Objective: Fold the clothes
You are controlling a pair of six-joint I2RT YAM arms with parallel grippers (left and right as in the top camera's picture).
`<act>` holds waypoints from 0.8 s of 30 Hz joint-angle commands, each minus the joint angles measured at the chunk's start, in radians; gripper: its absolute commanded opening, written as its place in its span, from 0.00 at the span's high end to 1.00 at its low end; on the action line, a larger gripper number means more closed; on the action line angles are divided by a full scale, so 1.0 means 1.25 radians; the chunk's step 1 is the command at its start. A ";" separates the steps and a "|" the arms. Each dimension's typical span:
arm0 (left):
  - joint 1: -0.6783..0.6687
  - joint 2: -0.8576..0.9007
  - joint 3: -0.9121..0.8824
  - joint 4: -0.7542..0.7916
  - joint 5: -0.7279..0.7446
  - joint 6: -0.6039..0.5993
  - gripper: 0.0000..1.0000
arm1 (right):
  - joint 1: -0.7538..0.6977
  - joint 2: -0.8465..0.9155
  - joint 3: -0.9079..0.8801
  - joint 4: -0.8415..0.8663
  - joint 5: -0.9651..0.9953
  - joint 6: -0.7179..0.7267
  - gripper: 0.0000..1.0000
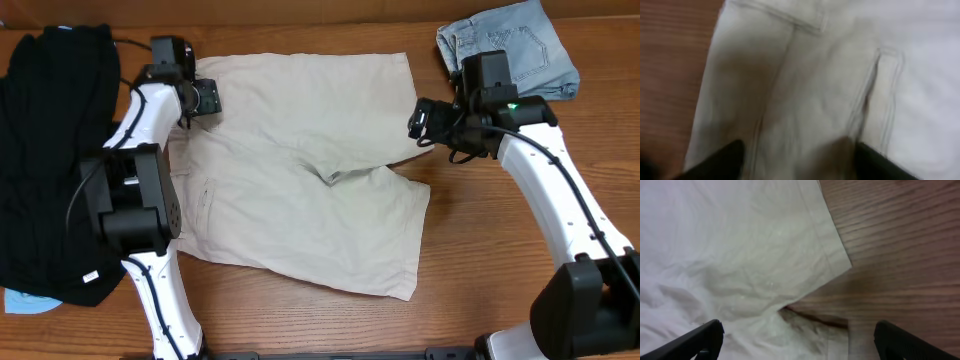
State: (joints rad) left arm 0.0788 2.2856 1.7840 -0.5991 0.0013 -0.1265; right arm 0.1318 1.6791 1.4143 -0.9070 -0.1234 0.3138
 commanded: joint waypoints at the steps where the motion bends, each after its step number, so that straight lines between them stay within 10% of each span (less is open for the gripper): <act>1: -0.001 -0.117 0.116 -0.096 0.032 0.000 0.08 | 0.000 -0.087 0.075 -0.036 0.018 0.003 0.00; 24: -0.002 -0.380 0.224 -0.258 0.278 -0.139 0.00 | 0.000 -0.616 0.114 -0.371 0.020 0.179 0.00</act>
State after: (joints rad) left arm 0.0784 1.8046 2.0651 -0.9409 0.3008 -0.2062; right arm 0.1318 0.9710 1.5375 -1.3468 -0.1040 0.4854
